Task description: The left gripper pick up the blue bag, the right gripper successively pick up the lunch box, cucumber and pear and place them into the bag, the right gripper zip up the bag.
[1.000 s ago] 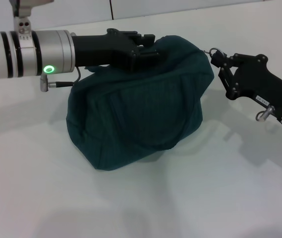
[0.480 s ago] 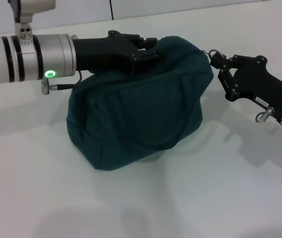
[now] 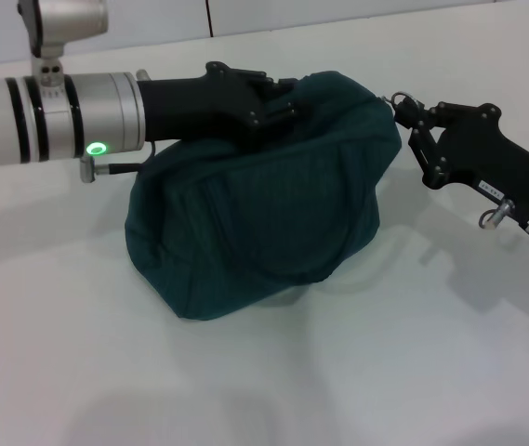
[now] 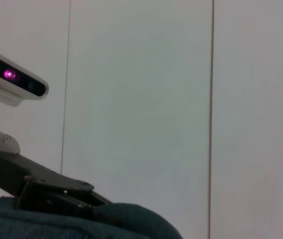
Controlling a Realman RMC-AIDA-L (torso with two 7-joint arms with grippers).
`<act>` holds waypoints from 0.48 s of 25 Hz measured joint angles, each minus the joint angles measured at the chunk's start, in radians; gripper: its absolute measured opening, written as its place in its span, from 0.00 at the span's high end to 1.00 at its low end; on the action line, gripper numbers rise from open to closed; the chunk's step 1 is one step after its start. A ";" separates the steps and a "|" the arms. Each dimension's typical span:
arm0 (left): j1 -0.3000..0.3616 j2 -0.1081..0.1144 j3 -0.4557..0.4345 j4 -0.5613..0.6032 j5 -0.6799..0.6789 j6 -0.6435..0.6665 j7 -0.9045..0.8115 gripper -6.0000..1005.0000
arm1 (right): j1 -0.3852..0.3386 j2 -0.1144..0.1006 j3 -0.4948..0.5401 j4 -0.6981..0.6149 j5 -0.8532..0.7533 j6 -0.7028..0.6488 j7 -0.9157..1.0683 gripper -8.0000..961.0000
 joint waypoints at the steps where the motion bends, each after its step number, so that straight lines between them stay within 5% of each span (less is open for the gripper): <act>1: 0.002 0.000 0.000 0.003 0.000 0.000 0.006 0.69 | 0.000 0.000 0.000 0.000 0.000 0.000 0.000 0.98; 12: 0.054 0.000 -0.002 0.007 -0.109 0.023 0.084 0.75 | -0.007 0.000 0.005 0.003 0.000 0.002 0.000 0.98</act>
